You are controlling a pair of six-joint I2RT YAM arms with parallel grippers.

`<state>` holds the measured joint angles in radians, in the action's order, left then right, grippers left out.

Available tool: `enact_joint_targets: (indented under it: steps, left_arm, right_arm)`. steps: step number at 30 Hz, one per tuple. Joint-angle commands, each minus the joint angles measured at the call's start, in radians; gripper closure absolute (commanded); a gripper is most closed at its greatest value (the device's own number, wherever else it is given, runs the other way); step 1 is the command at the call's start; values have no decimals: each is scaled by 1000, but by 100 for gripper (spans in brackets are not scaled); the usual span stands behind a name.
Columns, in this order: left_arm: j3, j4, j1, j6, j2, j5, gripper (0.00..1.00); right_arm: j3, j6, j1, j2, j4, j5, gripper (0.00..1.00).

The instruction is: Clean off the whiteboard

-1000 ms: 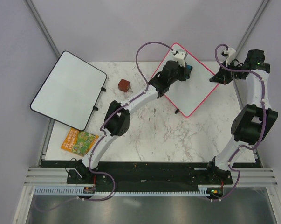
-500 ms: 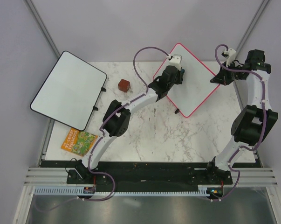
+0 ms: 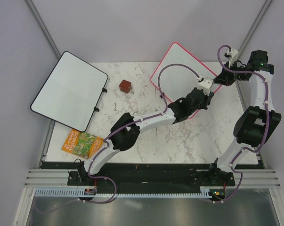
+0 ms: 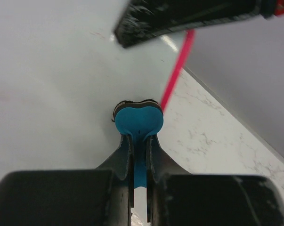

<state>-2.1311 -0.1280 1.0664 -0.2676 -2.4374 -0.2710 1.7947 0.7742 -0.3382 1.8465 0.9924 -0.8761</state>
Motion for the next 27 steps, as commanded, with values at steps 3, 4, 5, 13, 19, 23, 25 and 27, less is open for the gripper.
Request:
enact_joint_targets:
  steps: [3,4,5,13,19,23,25,27]
  left_arm:
    - [8,122,-42,-53,-29,76,98]
    - [17,122,-61,-70,-20,73,98]
    - [45,122,-100,-74,-11,49,98]
    - [238,94,-301,-88,127,-11,98]
    - [234,93,-391,-68,103,-14,98]
    - [223,102,-404,-56,84,1,98]
    - [241,103,-405,-65,89,21,98]
    - [278,102,-404,-93,109,33,98]
  right_arm:
    - [-98,235,105,63,276,58,100]
    - [-98,237,107,65,276,60,100]
    - [-98,235,105,63,275,61,100]
    - [-92,232,107,76,275,58,100]
    - [-89,234,105,77,279,77,100]
    - [-92,243,107,77,287,85,100]
    - [-92,244,105,80,295,86,100]
    - [-92,252,107,83,301,89,100]
